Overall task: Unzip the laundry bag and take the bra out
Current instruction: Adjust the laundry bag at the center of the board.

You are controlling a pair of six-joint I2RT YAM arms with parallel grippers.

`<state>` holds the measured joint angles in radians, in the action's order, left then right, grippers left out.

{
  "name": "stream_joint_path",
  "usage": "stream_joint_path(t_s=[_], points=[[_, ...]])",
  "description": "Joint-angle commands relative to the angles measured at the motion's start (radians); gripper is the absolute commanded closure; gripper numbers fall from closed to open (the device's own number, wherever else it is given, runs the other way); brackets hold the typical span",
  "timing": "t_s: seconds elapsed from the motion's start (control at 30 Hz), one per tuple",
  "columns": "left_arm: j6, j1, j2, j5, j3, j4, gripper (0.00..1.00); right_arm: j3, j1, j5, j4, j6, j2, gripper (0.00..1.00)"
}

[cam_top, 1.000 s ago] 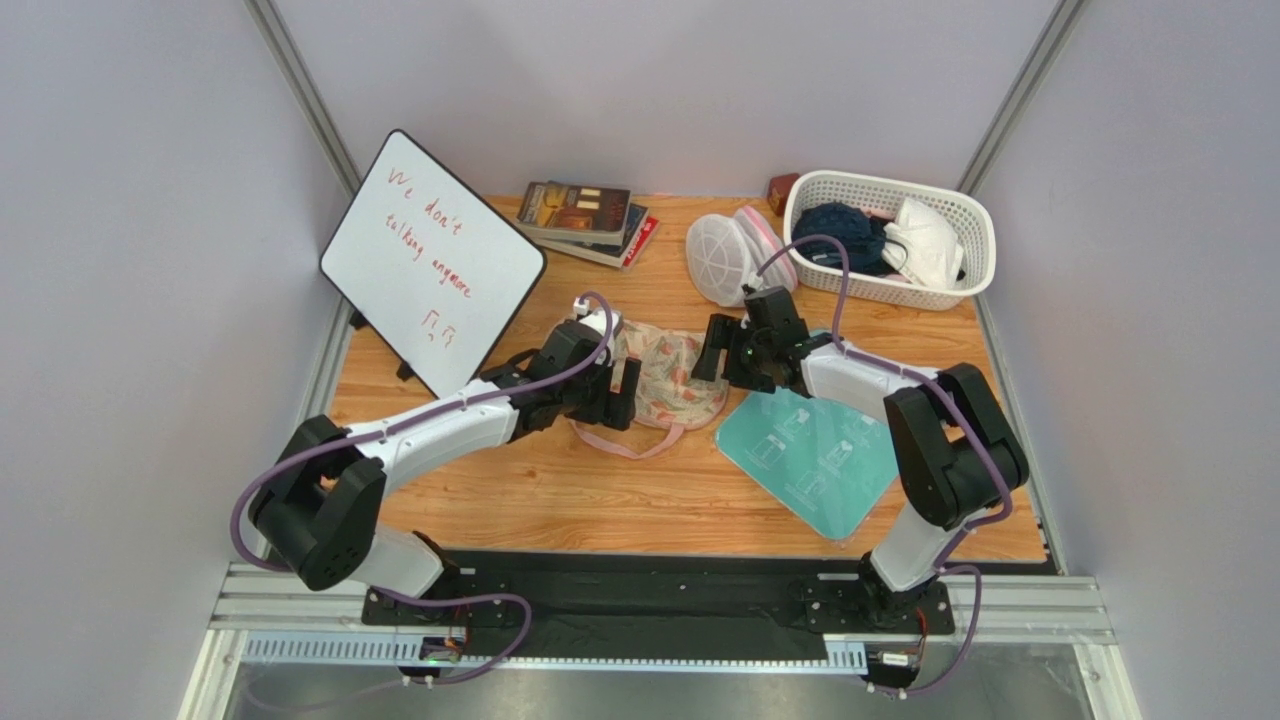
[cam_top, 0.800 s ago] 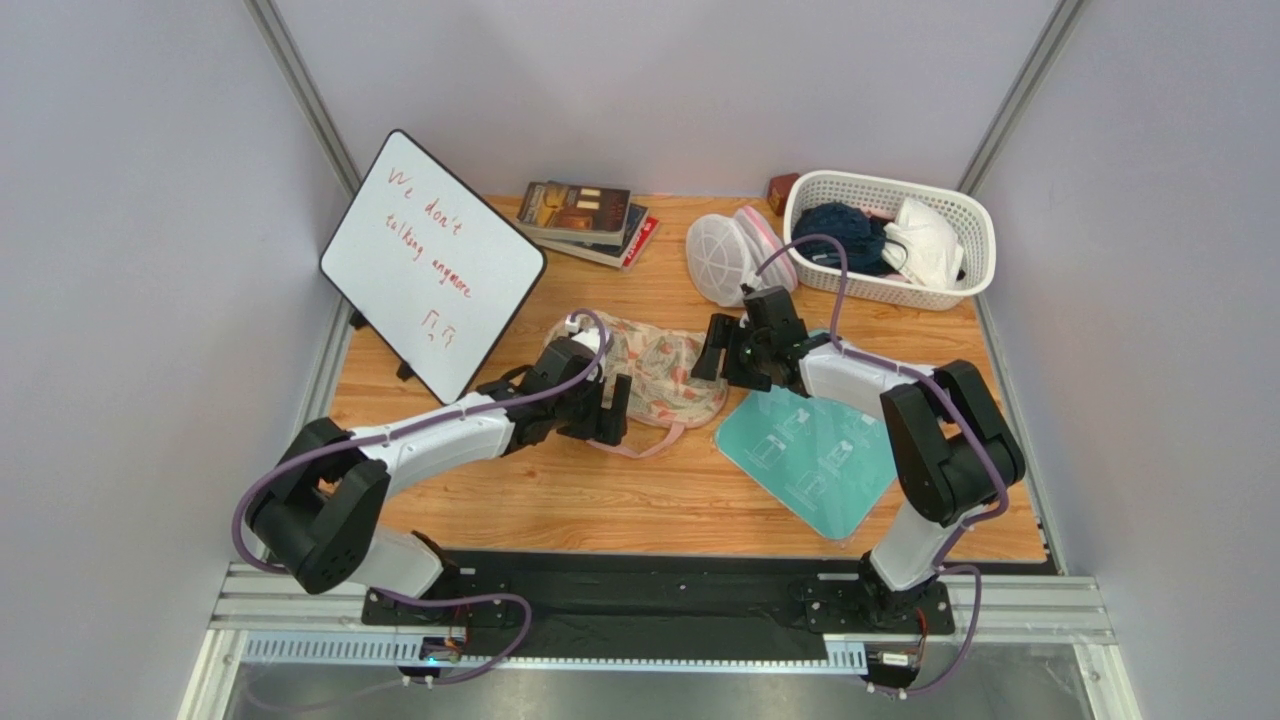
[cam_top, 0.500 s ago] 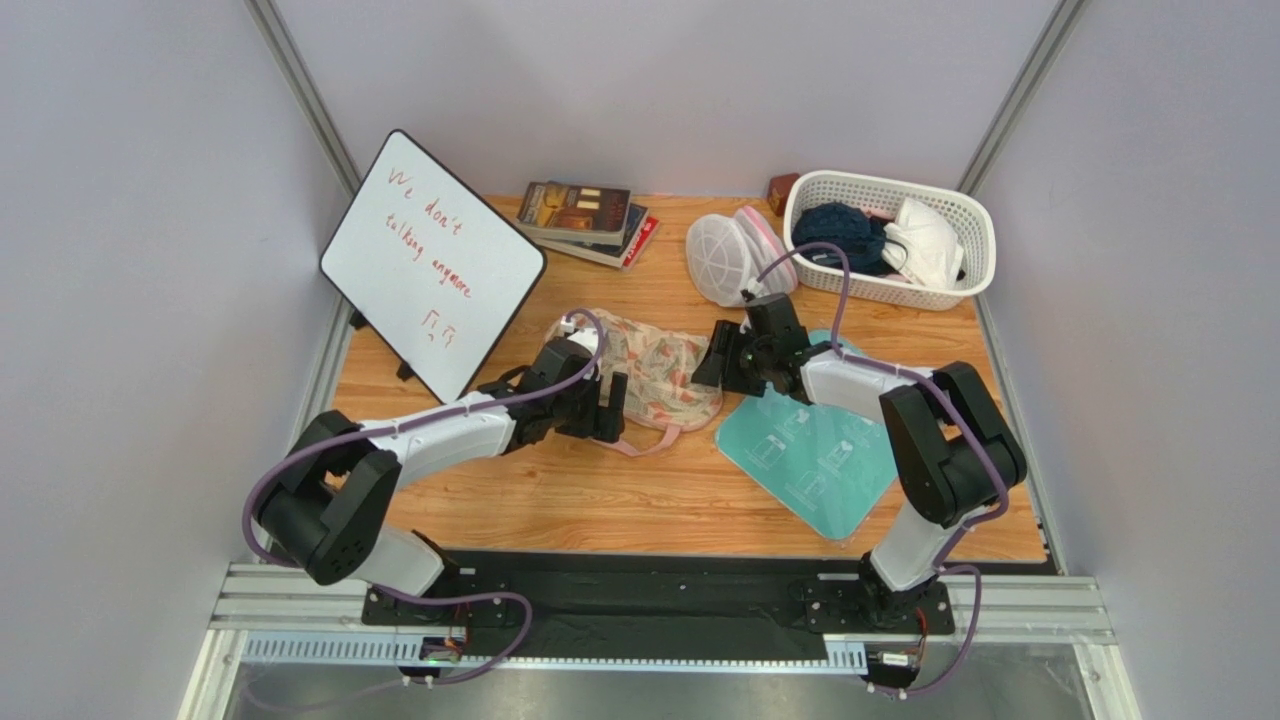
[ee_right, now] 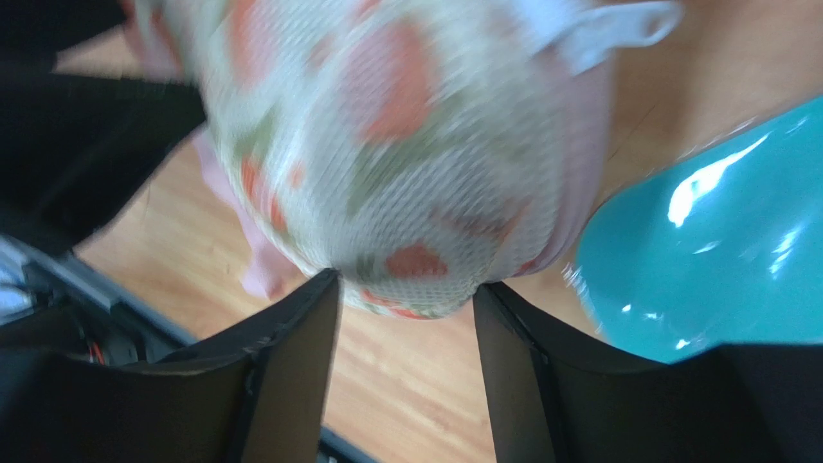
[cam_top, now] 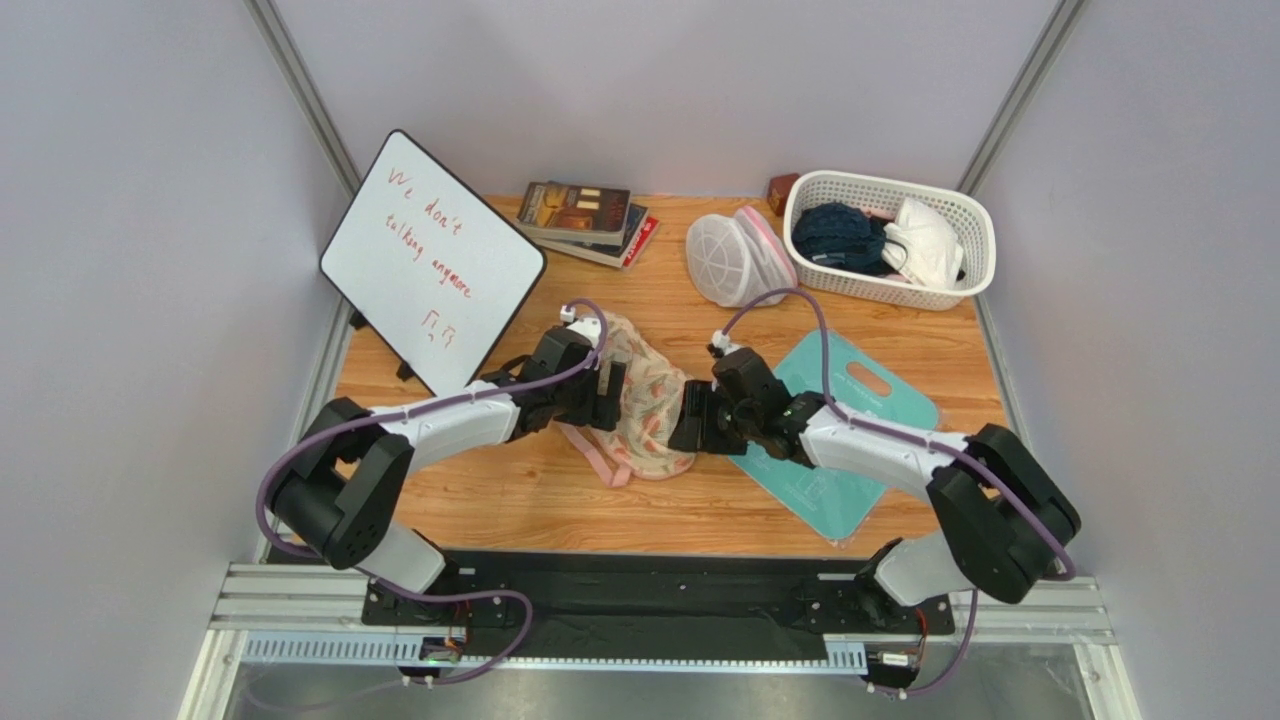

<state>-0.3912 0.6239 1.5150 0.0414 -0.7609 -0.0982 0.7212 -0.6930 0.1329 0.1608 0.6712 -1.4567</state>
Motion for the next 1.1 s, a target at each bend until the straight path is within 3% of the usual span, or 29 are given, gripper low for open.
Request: stream_joint_path(t_s=[0.0,0.03,0.13,0.27,0.37,0.57,0.7,1.07], points=[[0.031,-0.001,-0.039,0.003,-0.046,0.009,0.07,-0.026,-0.111,0.042,0.046,0.056,0.097,0.39],[0.034,-0.003,-0.039,0.005,-0.054,-0.003,0.07,-0.016,-0.121,0.037,0.065,0.054,0.137,0.3],[0.038,-0.001,-0.07,0.021,-0.057,-0.054,0.07,0.007,-0.134,-0.018,0.179,0.012,0.249,0.18],[0.04,-0.001,-0.151,0.029,-0.054,-0.093,0.07,0.073,-0.097,-0.131,0.312,-0.076,0.377,0.07],[0.023,-0.001,-0.199,0.029,-0.063,-0.127,0.06,0.07,0.001,-0.148,0.263,-0.137,0.395,0.05],[-0.024,-0.009,-0.128,-0.001,-0.09,-0.144,0.05,0.06,0.139,0.112,-0.025,-0.189,0.231,0.06],[-0.057,-0.033,-0.085,-0.017,-0.097,-0.121,0.05,0.127,0.153,0.189,-0.067,-0.231,0.041,0.06],[-0.067,-0.105,-0.033,-0.081,-0.109,-0.049,0.05,0.095,0.155,0.275,-0.208,-0.18,-0.105,0.08]])
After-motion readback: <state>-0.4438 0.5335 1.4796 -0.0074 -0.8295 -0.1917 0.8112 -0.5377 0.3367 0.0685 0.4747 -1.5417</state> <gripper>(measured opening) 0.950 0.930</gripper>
